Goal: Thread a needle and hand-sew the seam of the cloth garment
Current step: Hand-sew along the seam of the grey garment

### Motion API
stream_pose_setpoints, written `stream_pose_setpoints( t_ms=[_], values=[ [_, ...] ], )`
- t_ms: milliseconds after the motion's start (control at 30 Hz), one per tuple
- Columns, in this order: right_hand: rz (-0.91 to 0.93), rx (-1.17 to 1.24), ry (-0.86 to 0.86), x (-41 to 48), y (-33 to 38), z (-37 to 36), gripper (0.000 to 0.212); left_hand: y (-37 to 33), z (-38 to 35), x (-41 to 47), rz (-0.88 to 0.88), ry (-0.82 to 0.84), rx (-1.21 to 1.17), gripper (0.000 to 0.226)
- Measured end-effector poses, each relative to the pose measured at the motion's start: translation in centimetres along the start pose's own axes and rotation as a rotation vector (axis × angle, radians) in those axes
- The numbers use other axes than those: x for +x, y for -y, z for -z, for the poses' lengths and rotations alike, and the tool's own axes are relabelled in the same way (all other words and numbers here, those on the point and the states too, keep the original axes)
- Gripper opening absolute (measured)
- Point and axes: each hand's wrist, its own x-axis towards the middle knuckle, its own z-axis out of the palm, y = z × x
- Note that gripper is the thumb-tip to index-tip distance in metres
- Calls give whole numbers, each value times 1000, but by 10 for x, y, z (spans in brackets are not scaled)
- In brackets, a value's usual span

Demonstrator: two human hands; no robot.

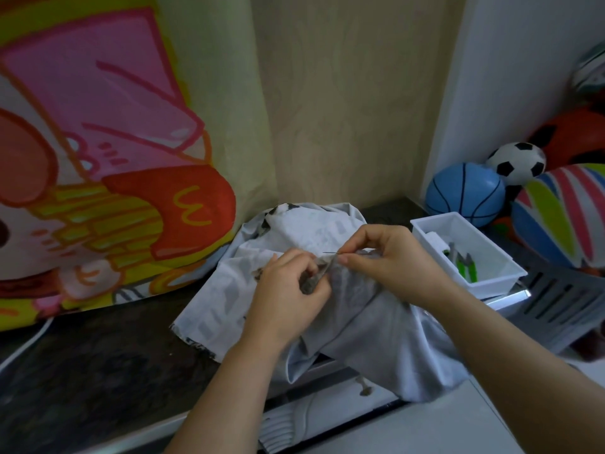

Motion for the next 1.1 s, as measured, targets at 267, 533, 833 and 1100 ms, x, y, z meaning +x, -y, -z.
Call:
stream_pose_setpoints(
  t_ms=[267,533,833,1100],
  values=[
    [-36,45,-24,-1,2,4,2,-3,14,1,21,8,-134,27],
    [-96,112,-27,-2,0,8,4,-4,29,1,231,88,-339,8],
    [-122,135,-30,-3,1,9,3,-6,28,0,123,188,-33,23],
    [-111,106,-26,-2,0,8,6,-8,29,1,97,17,103,15]
  ],
)
